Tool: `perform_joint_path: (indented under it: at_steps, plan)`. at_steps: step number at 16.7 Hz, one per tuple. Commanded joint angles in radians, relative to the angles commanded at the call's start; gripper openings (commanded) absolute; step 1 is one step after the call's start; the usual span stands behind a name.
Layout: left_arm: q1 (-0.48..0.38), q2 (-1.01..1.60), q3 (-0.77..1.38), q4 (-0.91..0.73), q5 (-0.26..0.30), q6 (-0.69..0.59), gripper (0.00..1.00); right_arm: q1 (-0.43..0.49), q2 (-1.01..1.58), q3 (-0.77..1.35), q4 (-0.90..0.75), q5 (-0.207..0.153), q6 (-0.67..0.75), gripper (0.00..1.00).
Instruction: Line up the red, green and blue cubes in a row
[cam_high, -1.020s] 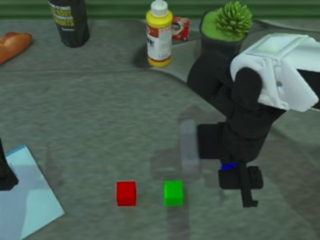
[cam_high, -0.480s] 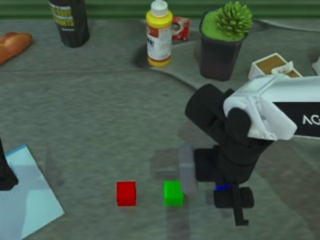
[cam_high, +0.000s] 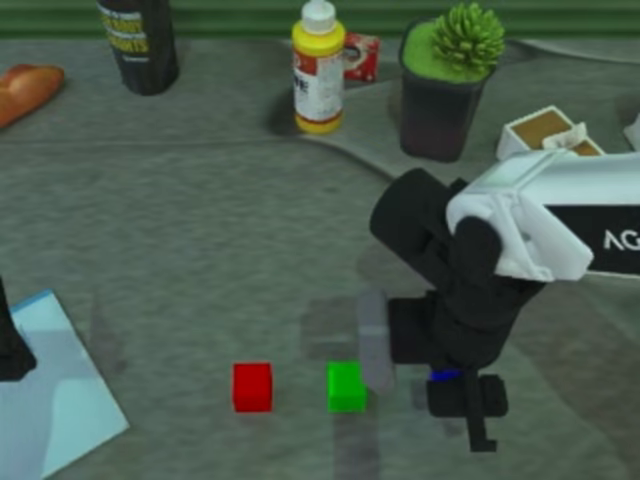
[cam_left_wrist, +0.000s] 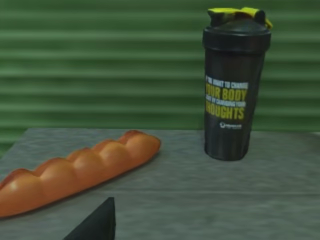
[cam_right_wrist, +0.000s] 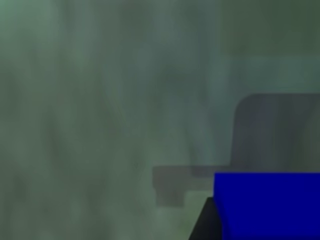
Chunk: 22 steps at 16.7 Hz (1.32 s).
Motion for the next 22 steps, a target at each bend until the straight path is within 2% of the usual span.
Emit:
perform_joint_path:
  at_steps: [8,18,22]
  plan:
    - [0.0,0.0,0.0,0.0,0.0,0.0,1.0,0.0,0.0,0.0,0.0,0.0,0.0,0.98]
    - [0.0,0.0,0.0,0.0,0.0,0.0,1.0,0.0,-0.002,0.003,-0.004,0.0,-0.001,1.0]
    - [0.0,0.0,0.0,0.0,0.0,0.0,1.0,0.004,-0.039,0.08,-0.119,0.001,-0.006,1.0]
